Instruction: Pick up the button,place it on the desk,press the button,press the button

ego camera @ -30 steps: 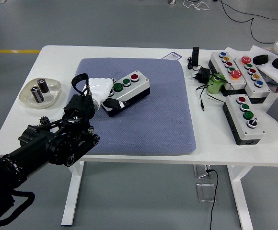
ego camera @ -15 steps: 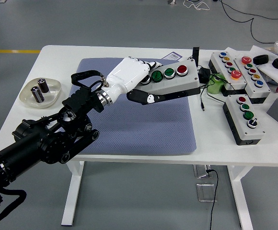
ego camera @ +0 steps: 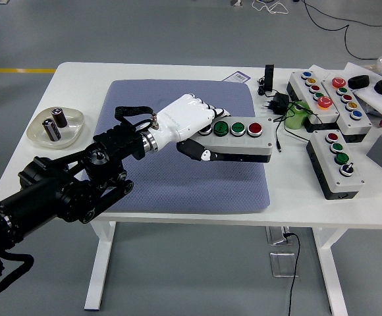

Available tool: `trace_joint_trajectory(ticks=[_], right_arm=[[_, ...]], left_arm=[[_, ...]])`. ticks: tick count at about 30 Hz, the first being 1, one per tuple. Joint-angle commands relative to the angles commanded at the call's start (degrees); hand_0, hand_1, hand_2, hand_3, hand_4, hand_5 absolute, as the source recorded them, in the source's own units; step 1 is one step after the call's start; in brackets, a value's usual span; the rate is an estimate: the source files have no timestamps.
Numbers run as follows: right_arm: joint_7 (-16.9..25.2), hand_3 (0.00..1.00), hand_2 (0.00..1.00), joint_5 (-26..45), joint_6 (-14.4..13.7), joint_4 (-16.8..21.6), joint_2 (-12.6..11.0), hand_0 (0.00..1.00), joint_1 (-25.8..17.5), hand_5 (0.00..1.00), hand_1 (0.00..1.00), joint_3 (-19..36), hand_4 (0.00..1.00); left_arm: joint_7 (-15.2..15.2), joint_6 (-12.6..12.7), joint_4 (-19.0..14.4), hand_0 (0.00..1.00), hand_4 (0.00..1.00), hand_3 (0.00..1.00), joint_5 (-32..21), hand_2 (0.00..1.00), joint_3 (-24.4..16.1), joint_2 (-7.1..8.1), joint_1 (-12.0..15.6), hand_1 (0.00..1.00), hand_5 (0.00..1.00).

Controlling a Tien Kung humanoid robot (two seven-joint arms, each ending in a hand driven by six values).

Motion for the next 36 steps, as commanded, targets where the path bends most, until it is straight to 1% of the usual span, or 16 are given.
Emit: trace_joint_trajectory(ticks=[4, 9, 12, 13, 18, 19, 22, 24, 25, 31, 32, 36], right_arm=[[0.0, 0.631, 0.588, -0.1, 0.0, 0.0, 0.0, 0.639, 0.0, 0.261, 0.552, 0.0, 0.236], [0.0, 0.631, 0.587, -0.1, 0.0, 0.0, 0.0, 0.639, 0.1, 0.258, 0.552, 0.0, 0.236], [0.0, 0.631, 0.587, 0.0, 0.0, -0.1, 0.0, 0.639, 0.0, 0.258, 0.552, -0.1, 0.236], [0.0, 0.631, 0.586, 0.0, 0.0, -0.1, 0.0, 0.639, 0.1, 0.26, 0.552, -0.2, 0.236], [0.0, 0.631, 0.586, 0.2, 0.0, -0.1, 0.1, 0.639, 0.1, 0.26, 0.552, -0.3, 0.236], [0.0, 0.631, 0.586, 0.2, 0.0, -0.1, 0.1, 0.639, 0.1, 0.26, 0.551, -0.4, 0.236], [0.0, 0.631, 0.586, 0.4, 0.0, -0.2, 0.1, 0.639, 0.1, 0.26, 0.551, -0.7, 0.236], [0.0, 0.631, 0.586, 0.5, 0.1, -0.2, 0.1, 0.639, 0.1, 0.26, 0.551, -0.8, 0.236], [0.0, 0.631, 0.586, 0.5, 0.1, -0.2, 0.1, 0.639, 0.2, 0.259, 0.551, -0.8, 0.236], [0.0, 0.631, 0.586, 0.7, 0.1, -0.3, 0.1, 0.639, 0.1, 0.259, 0.551, -1.0, 0.236], [0.0, 0.631, 0.585, 0.7, 0.1, -0.3, 0.1, 0.639, 0.1, 0.259, 0.552, -1.0, 0.235], [0.0, 0.631, 0.585, 0.8, 0.1, -0.3, 0.1, 0.639, 0.0, 0.259, 0.552, -1.1, 0.235]], left_arm=[[1.0, -2.2, 2.1, 0.177, 0.465, 0.296, -1.6, 0.132, 0.7, -0.01, 0.2, 0.156, 0.002], [1.1, -2.6, 3.9, 0.18, 0.469, 0.298, -2.9, 0.134, 1.6, -0.03, 0.8, 0.16, 0.002], [1.4, -3.1, 4.4, 0.18, 0.469, 0.298, -1.9, 0.134, 1.6, 0.03, 1.0, 0.16, 0.002], [1.5, -3.3, 4.5, 0.274, 0.563, 0.346, -1.8, 0.173, 1.6, 0.08, 1.0, 0.234, 0.002], [1.9, -4.3, 4.7, 0.274, 0.563, 0.346, -0.8, 0.173, 1.5, 0.27, 1.3, 0.234, 0.002], [2.1, -4.2, 4.7, 0.43, 0.598, 0.516, -0.4, 0.456, 1.6, 0.25, 1.3, 0.485, 0.002], [2.8, -3.4, 4.9, 0.43, 0.598, 0.516, 0.0, 0.456, 1.6, 0.15, 1.6, 0.485, 0.002], [3.1, -3.4, 5.0, 0.43, 0.598, 0.516, 0.2, 0.456, 1.4, 0.07, 1.7, 0.485, 0.002], [3.2, -3.4, 5.0, 0.577, 0.748, 0.72, 0.3, 0.748, 1.4, 0.05, 1.7, 0.71, 0.002], [4.0, -5.3, 4.9, 0.577, 0.748, 0.72, 0.7, 0.748, 0.9, -0.09, 2.0, 0.71, 0.002], [4.0, -5.5, 4.9, 0.797, 0.812, 0.771, 0.6, 0.844, 0.9, -0.09, 2.1, 0.823, 0.034], [4.4, -7.4, 4.7, 0.797, 0.812, 0.771, 0.6, 0.844, 0.6, -0.15, 2.3, 0.823, 0.034]])
